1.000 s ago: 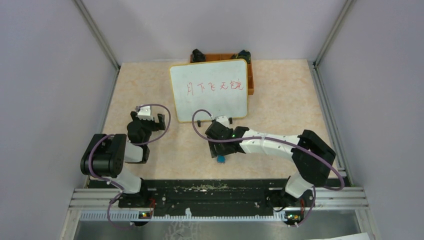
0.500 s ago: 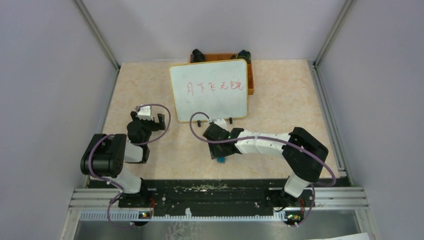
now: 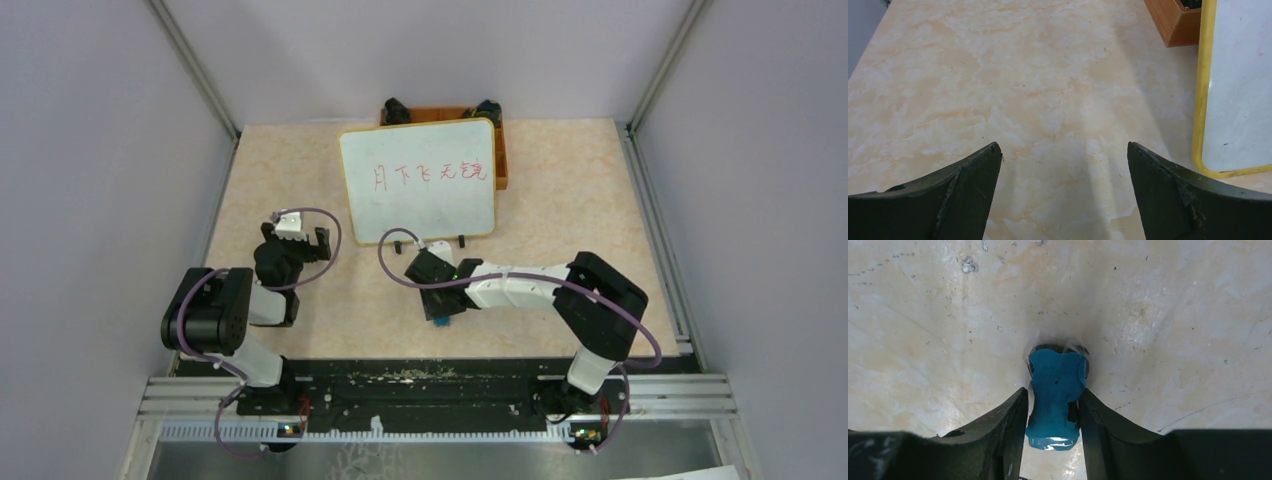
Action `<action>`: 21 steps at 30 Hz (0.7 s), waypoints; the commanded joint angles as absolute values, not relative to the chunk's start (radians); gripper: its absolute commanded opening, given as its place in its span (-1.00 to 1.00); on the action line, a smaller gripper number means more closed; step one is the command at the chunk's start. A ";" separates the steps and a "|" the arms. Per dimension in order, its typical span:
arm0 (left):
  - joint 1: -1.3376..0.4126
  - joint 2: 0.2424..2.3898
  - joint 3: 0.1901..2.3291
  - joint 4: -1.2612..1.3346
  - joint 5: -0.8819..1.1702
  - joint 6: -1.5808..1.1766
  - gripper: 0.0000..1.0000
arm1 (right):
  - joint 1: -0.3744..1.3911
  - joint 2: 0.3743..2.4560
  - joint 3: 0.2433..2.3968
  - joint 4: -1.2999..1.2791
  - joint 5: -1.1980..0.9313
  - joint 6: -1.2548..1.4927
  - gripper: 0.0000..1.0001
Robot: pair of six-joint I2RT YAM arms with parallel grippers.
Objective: Erase the whiteboard
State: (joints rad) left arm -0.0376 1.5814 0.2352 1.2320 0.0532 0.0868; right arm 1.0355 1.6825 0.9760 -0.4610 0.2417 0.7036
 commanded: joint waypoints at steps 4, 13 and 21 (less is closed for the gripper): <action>-0.041 1.589 0.250 1.266 0.055 0.085 1.00 | 1.049 1.678 0.964 -0.445 0.260 0.724 -0.36; -0.041 1.589 0.250 1.266 0.055 0.086 1.00 | 1.049 1.617 0.968 -0.479 0.299 0.730 -0.88; -0.041 1.588 0.248 1.267 0.054 0.086 1.00 | 1.064 1.443 0.973 -0.518 0.445 0.700 -1.00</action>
